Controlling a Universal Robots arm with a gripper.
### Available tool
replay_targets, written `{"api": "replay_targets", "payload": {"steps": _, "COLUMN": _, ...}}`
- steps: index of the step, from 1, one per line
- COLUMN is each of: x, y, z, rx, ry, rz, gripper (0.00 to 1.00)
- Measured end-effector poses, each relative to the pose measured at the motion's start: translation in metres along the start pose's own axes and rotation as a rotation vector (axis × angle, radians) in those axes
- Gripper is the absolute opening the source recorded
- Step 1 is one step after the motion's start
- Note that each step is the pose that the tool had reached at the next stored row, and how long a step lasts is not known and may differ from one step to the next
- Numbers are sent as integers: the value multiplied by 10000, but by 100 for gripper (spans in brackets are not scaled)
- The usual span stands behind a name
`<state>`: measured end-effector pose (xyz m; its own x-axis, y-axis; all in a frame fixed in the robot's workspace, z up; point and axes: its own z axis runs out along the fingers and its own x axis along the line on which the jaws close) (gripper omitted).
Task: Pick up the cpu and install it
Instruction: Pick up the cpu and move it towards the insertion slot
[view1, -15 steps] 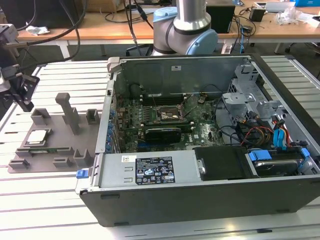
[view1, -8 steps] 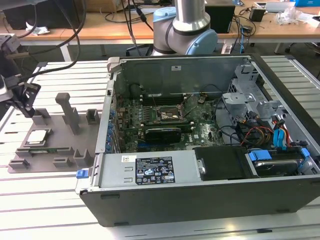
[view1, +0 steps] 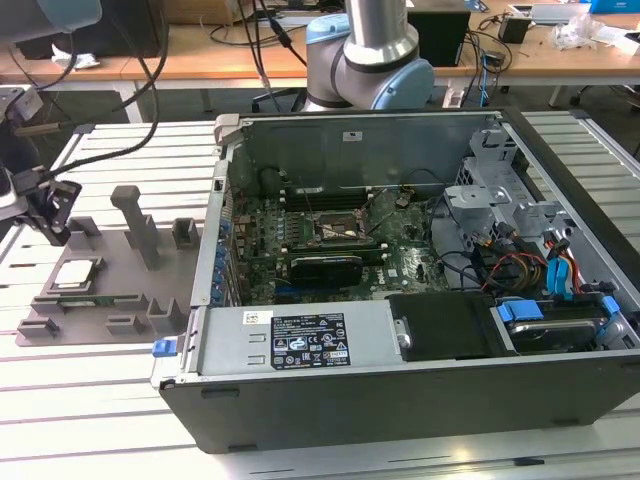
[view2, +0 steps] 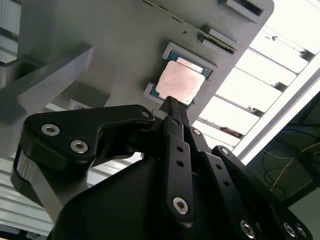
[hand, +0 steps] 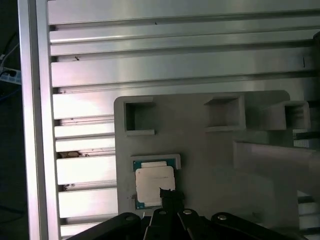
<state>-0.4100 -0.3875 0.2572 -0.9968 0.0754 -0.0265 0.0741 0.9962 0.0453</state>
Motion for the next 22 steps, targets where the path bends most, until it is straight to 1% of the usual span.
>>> {"api": "replay_targets", "payload": {"steps": 7, "x": 47, "y": -10, "z": 144, "rx": 0, "ry": 1, "rz": 0, "gripper": 11}}
{"api": "replay_targets", "payload": {"steps": 10, "x": 82, "y": -16, "z": 214, "rx": 0, "ry": 0, "rz": 0, "gripper": 11}}
{"api": "replay_targets", "payload": {"steps": 17, "x": 110, "y": -29, "z": 357, "rx": 1, "ry": 1, "rz": 0, "gripper": 11}}
{"api": "replay_targets", "payload": {"steps": 20, "x": 112, "y": -42, "z": 461, "rx": 0, "ry": 0, "rz": 0, "gripper": 11}}
{"api": "replay_targets", "payload": {"steps": 22, "x": 112, "y": -43, "z": 465, "rx": 4, "ry": 1, "rz": 0, "gripper": 11}}
